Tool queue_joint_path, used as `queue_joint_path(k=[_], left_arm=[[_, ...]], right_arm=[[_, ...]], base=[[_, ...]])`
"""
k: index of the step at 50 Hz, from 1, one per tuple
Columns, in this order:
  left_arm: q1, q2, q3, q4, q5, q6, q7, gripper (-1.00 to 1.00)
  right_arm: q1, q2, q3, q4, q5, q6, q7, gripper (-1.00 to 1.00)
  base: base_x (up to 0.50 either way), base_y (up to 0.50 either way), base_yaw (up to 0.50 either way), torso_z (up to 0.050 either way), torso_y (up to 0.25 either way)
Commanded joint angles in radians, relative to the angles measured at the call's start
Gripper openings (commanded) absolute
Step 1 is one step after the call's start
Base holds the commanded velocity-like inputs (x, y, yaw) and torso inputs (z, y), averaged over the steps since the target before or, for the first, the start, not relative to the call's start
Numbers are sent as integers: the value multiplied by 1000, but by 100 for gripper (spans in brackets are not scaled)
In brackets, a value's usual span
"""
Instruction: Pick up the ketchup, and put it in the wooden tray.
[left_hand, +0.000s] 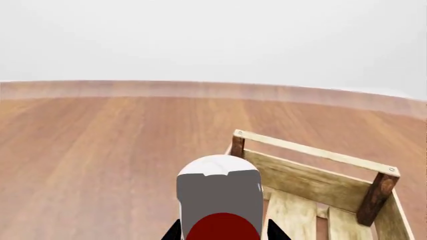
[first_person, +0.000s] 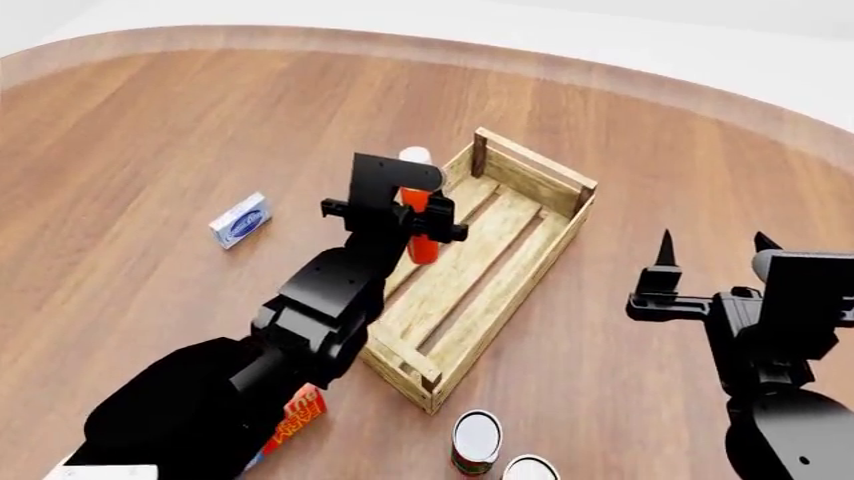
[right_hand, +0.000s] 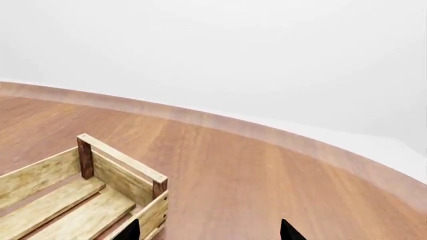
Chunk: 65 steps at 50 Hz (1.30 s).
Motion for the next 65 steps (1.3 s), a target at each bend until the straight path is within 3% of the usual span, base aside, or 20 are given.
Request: queue_joint_path(k=[1, 65], left_arm=[[12, 1, -11, 7, 17, -2, 2, -100], [69, 1, -15, 18, 54, -30, -19, -100]], right_arm=[[-27, 1, 10, -27, 7, 6, 13, 100], [-38, -36, -20, 214, -68, -214, -44, 100]], base=[[0, 0, 0, 0, 0], [0, 0, 0, 0, 0]])
